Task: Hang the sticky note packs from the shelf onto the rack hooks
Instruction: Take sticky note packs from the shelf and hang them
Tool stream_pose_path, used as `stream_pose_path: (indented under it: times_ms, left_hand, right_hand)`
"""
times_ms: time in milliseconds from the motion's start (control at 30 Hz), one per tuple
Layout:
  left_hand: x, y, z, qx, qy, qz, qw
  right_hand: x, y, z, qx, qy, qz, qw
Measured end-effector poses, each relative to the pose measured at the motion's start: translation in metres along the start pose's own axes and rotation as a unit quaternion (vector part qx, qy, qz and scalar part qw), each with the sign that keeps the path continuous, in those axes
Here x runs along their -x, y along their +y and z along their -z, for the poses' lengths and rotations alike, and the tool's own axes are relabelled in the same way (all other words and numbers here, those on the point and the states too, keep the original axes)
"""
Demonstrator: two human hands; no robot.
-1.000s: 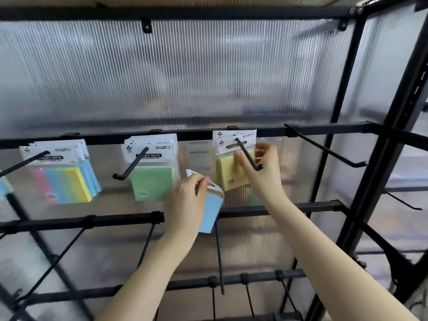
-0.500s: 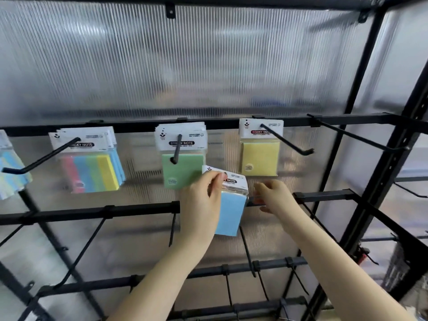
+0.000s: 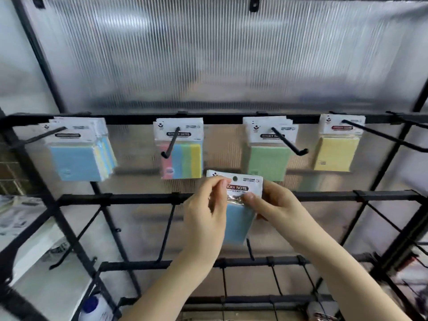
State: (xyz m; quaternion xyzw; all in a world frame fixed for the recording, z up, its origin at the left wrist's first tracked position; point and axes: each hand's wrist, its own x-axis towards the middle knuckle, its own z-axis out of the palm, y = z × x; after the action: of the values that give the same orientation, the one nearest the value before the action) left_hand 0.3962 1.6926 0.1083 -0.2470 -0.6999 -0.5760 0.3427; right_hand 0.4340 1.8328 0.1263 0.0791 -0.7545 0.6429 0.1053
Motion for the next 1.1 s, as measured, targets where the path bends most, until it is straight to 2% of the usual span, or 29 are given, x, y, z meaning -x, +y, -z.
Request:
stream_pose_path:
  times_ms: [267, 467, 567, 733, 800, 967, 1100]
  left_hand:
    - [0.0, -0.021, 0.089, 0.054, 0.007, 0.057, 0.997]
    - [-0.01, -0.023, 0.151, 0.068, 0.102, 0.074, 0.99]
    - [-0.02, -0.02, 0.18, 0.048, 0.15, 0.026, 0.987]
    - [-0.044, -0.011, 0.223, 0.019, 0.185, -0.036, 0.982]
    - [-0.057, -0.012, 0.235, 0.006, 0.189, -0.028, 0.982]
    - [-0.078, -0.026, 0.251, -0.056, 0.185, 0.016, 0.981]
    - [-0.078, -0.038, 0.255, -0.105, 0.174, 0.001, 0.979]
  right_hand:
    - [-0.02, -0.006, -0.097, -0.038, 0.002, 0.06, 0.997]
    - [-0.032, -0.021, -0.166, -0.053, -0.035, 0.118, 0.991]
    - [-0.041, -0.037, -0.195, -0.074, -0.072, 0.149, 0.983]
    - [-0.059, -0.066, -0.234, -0.14, -0.112, 0.187, 0.966]
    - [-0.067, -0.074, -0.247, -0.152, -0.113, 0.181, 0.965]
    - [-0.085, -0.079, -0.268, -0.093, -0.075, 0.183, 0.976]
    - [-0.091, -0.073, -0.275, -0.07, -0.063, 0.159, 0.983]
